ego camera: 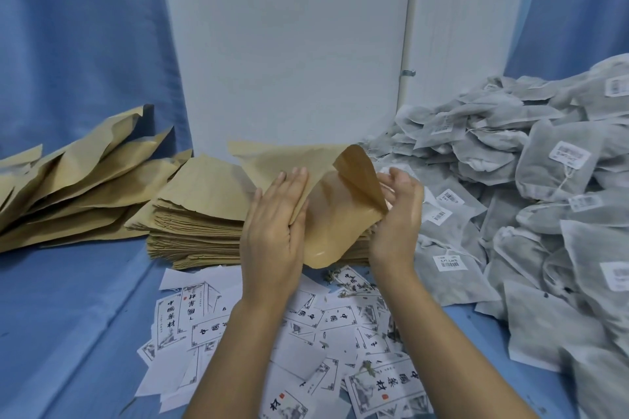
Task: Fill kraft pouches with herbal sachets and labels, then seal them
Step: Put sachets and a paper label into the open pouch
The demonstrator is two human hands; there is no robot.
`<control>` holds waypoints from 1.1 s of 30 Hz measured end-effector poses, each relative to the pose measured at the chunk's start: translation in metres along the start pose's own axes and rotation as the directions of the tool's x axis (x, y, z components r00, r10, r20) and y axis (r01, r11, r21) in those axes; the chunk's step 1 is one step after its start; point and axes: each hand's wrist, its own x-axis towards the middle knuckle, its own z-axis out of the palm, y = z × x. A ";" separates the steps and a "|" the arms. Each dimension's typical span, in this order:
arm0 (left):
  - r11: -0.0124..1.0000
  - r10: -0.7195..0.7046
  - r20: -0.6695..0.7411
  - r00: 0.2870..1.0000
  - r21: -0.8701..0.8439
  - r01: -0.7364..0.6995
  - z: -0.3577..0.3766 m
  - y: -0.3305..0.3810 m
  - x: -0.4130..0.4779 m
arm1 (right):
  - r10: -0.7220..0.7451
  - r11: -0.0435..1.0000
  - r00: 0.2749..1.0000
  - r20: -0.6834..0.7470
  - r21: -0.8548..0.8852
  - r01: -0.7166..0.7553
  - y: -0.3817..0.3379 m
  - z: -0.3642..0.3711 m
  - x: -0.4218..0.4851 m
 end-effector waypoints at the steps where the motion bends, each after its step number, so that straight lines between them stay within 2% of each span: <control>1: 1.000 0.005 -0.021 1.000 0.006 -0.004 0.001 0.001 0.000 | 0.063 0.997 0.997 -0.049 0.056 -0.060 0.000 -0.001 0.003; 4: 0.993 -0.103 -0.071 0.992 -0.059 0.098 0.002 0.005 0.000 | 0.275 0.946 0.935 -0.225 0.239 -0.221 0.003 -0.008 0.016; 7: 0.933 -0.321 -0.061 0.945 -0.193 0.305 0.003 0.013 0.004 | 0.403 0.913 0.858 -0.317 0.080 -0.399 0.015 -0.021 0.028; 9: 0.897 -0.403 -0.083 0.911 -0.235 0.375 0.003 0.018 0.006 | 0.504 0.856 0.826 -0.253 0.016 -0.517 0.022 -0.030 0.030; 12: 0.873 -0.446 -0.082 0.891 -0.261 0.413 0.004 0.024 0.009 | 0.636 0.772 0.765 -0.100 0.074 -0.632 0.025 -0.040 0.031; 14: 0.873 -0.442 -0.080 0.894 -0.268 0.408 0.004 0.026 0.009 | 0.624 0.781 0.780 -0.044 0.072 -0.620 0.028 -0.045 0.032; 16: 0.869 -0.444 -0.064 0.894 -0.274 0.412 0.004 0.028 0.009 | 0.580 0.814 0.812 -0.067 0.049 -0.578 0.030 -0.047 0.032; 20: 0.851 -0.466 -0.050 0.883 -0.300 0.432 0.004 0.030 0.009 | 0.367 0.908 0.882 -0.295 -0.093 -0.409 0.040 -0.054 0.036; 23: 0.841 -0.487 -0.066 0.871 -0.304 0.447 0.006 0.030 0.008 | 0.189 0.934 0.916 -0.355 -0.223 -0.279 0.041 -0.059 0.037; 28: 0.846 -0.473 -0.072 0.878 -0.315 0.430 0.008 0.033 0.009 | -0.006 0.878 0.928 -0.373 -0.446 -0.174 0.040 -0.073 0.048; 33: 0.845 -0.477 -0.088 0.874 -0.320 0.429 0.011 0.036 0.007 | 0.028 0.765 0.939 -0.343 -0.597 -0.241 0.041 -0.088 0.057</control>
